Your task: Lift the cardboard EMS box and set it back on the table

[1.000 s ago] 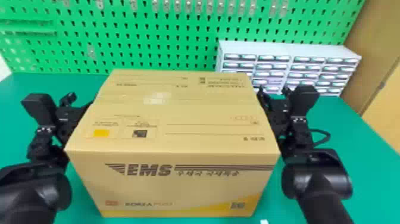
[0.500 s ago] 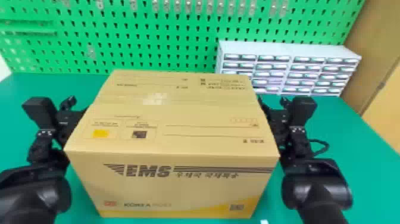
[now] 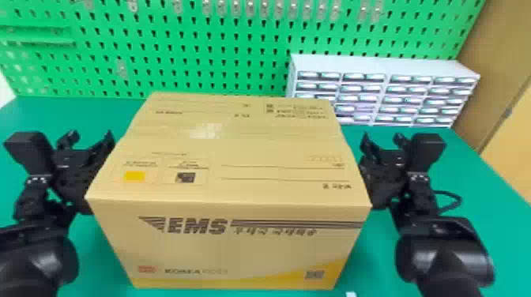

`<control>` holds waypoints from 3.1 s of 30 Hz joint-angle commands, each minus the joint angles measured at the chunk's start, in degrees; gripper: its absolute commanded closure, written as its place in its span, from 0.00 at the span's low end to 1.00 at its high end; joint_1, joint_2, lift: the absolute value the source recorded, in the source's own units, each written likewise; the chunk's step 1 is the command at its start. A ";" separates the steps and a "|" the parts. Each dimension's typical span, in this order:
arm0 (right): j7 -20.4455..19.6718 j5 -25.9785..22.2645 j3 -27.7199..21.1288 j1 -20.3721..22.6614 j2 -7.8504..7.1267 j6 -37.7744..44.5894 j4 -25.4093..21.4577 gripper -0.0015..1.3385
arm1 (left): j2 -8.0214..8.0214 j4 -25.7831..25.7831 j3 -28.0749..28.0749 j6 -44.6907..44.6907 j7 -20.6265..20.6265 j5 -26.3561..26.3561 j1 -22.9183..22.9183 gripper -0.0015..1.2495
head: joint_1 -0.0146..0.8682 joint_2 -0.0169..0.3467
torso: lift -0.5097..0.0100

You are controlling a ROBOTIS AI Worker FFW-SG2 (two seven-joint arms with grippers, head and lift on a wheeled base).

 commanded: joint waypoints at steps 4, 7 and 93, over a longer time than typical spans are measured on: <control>0.01 1.18 -4.53 1.69 -0.01 0.35 -2.16 0.37 | 0.00 -0.02 2.04 0.00 -0.59 -0.82 -0.07 0.39 | 0.78 0.00 | 0.80; 0.01 1.18 -5.15 2.13 -0.19 0.52 -2.68 0.37 | 0.09 -0.02 2.57 0.00 -1.03 -1.18 -0.07 0.39 | 0.78 0.00 | 0.80; 0.01 3.55 -5.68 0.55 -0.80 2.19 -3.56 0.37 | 0.00 -0.19 3.97 -0.97 -1.30 -1.09 0.02 0.39 | 0.78 0.00 | 0.80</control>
